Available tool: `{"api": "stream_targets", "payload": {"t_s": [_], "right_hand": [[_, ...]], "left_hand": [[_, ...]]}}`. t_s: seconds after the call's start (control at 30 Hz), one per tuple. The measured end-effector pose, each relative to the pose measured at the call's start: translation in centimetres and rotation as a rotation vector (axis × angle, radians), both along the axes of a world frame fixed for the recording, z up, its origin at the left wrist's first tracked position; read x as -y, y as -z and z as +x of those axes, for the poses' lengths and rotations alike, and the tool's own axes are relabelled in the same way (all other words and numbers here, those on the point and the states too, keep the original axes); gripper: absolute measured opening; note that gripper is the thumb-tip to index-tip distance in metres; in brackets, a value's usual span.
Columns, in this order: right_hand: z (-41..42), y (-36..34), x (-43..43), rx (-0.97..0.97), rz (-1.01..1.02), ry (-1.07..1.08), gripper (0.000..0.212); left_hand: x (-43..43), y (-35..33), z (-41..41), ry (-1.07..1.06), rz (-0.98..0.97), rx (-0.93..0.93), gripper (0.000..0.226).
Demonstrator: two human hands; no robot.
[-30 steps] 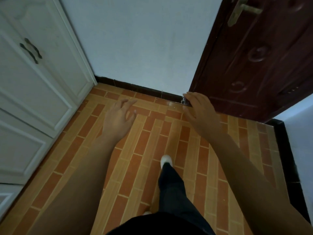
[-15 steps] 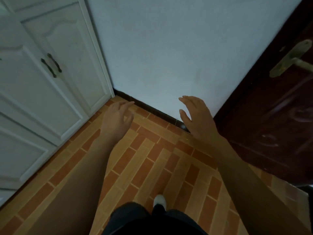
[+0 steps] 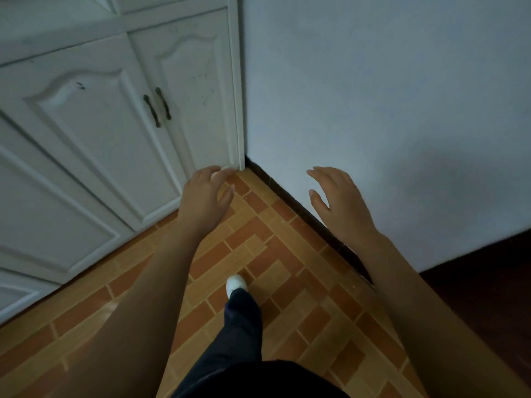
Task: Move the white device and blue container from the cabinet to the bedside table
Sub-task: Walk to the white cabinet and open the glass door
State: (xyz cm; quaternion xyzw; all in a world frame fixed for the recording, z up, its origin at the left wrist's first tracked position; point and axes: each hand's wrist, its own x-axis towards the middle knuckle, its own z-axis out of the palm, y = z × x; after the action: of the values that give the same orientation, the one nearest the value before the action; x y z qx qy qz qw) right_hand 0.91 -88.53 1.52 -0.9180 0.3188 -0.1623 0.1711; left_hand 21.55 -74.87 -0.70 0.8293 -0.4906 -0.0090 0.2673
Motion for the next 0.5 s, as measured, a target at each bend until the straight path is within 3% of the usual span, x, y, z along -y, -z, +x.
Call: {"api": "stream_targets", "payload": {"t_s": [0.5], "right_hand": [[23.3, -2.0, 12.5, 0.040, -0.013, -0.224, 0.045]], "left_hand": [[10.5, -2.7, 19.8, -0.182, 0.003, 0.079, 0.037]]}}
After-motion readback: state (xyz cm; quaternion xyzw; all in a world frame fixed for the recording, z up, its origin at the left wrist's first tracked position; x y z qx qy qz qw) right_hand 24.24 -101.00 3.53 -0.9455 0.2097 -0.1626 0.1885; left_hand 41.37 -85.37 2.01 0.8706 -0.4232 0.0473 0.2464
